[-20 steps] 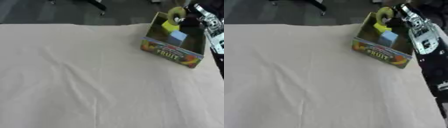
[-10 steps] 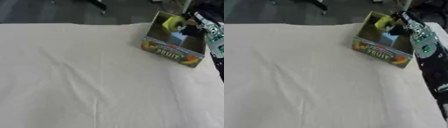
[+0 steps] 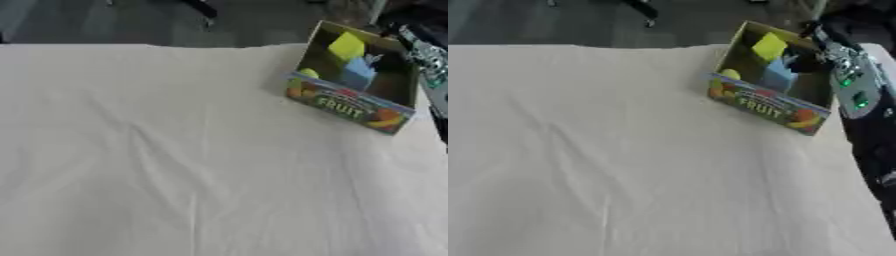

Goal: Pick up the objects with one hand, pass them to the other hand, and then place them into the box on the other side of the table.

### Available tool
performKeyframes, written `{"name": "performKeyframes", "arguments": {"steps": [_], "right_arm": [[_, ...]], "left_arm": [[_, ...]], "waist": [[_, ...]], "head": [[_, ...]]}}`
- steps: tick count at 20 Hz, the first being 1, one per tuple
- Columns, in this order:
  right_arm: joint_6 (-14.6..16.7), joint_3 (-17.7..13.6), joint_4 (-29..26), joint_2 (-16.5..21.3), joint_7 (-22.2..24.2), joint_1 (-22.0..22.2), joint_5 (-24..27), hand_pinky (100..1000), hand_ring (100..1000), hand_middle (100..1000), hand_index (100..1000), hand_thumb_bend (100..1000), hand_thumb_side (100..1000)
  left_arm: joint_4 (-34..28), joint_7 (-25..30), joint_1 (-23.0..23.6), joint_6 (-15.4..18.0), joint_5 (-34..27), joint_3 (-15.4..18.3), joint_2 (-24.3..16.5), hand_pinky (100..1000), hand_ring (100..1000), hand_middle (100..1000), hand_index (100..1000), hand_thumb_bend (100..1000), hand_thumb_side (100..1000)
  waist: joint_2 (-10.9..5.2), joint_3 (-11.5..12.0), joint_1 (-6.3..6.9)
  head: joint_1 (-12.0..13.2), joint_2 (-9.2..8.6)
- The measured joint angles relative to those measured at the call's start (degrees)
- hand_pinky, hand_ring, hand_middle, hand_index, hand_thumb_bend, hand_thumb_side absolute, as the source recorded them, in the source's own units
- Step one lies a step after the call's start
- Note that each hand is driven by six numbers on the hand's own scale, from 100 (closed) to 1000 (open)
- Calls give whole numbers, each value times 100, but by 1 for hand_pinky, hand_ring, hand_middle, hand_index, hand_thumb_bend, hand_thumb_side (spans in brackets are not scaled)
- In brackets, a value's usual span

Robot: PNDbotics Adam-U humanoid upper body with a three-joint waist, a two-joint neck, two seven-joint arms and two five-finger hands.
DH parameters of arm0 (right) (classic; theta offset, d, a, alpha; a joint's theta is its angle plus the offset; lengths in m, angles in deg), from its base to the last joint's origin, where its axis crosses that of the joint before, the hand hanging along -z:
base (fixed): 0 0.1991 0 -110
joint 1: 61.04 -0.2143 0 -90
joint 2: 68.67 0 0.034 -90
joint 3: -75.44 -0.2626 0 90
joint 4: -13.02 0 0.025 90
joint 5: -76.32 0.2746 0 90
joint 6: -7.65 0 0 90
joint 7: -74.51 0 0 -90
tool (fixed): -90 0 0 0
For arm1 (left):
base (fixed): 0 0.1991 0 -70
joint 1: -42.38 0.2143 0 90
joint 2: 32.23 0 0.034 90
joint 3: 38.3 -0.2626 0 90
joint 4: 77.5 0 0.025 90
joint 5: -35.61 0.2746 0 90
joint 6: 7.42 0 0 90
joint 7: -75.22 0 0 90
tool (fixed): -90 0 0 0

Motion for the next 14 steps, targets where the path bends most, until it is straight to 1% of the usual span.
{"name": "performKeyframes", "arguments": {"steps": [1,2,4,5,6,7,9,10,12,14], "right_arm": [[-54,-53,-121,-1,-92,29,205,1000,1000,829,951,100,305],[-107,-112,-292,-9,-194,77,503,1000,1000,820,938,100,454],[-141,-224,-777,-74,-379,235,1400,1000,1000,820,940,100,526],[-116,-264,-1057,-129,-462,345,1943,1000,1000,820,941,100,528],[-68,-295,-1342,-187,-537,458,2484,1000,1000,831,946,100,533],[-1,-317,-1624,-249,-604,572,3006,1000,1000,836,947,100,535],[166,-352,-2150,-389,-694,802,3919,1000,1000,835,946,100,540],[249,-370,-2380,-468,-723,917,4283,1000,1000,836,944,100,543],[391,-412,-2726,-621,-773,1126,4764,1000,1000,831,936,100,549],[511,-461,-2939,-772,-833,1312,5013,1000,1000,841,934,100,557]], "left_arm": [[-1,-14,1,-3,-1,9,0,712,644,596,798,169,587],[-2,-28,1,-6,-2,26,0,711,643,594,797,167,595],[-4,-66,2,-21,-35,59,0,709,638,589,795,143,616],[-5,-90,2,-31,-68,85,2,709,637,588,794,136,615],[-5,-119,2,-40,-114,119,4,709,632,584,789,100,659],[-5,-158,1,-50,-174,164,9,709,629,580,784,100,709],[0,-258,-3,-58,-333,262,44,718,633,582,780,100,727],[4,-308,-5,-50,-447,307,77,722,633,582,781,148,758],[29,-382,-12,-24,-794,397,158,725,645,590,792,177,785],[99,-380,-30,41,-1308,474,248,728,656,603,811,199,812]], "waist": [[2,-2,4],[7,-3,8],[17,-5,13],[19,-6,14],[21,-6,14],[23,-6,15],[27,-5,16],[27,-3,16],[27,6,16],[25,21,16]], "head": [[15,1],[34,2],[82,3],[116,3],[154,3],[199,3],[296,3],[345,3],[432,3],[510,3]]}}
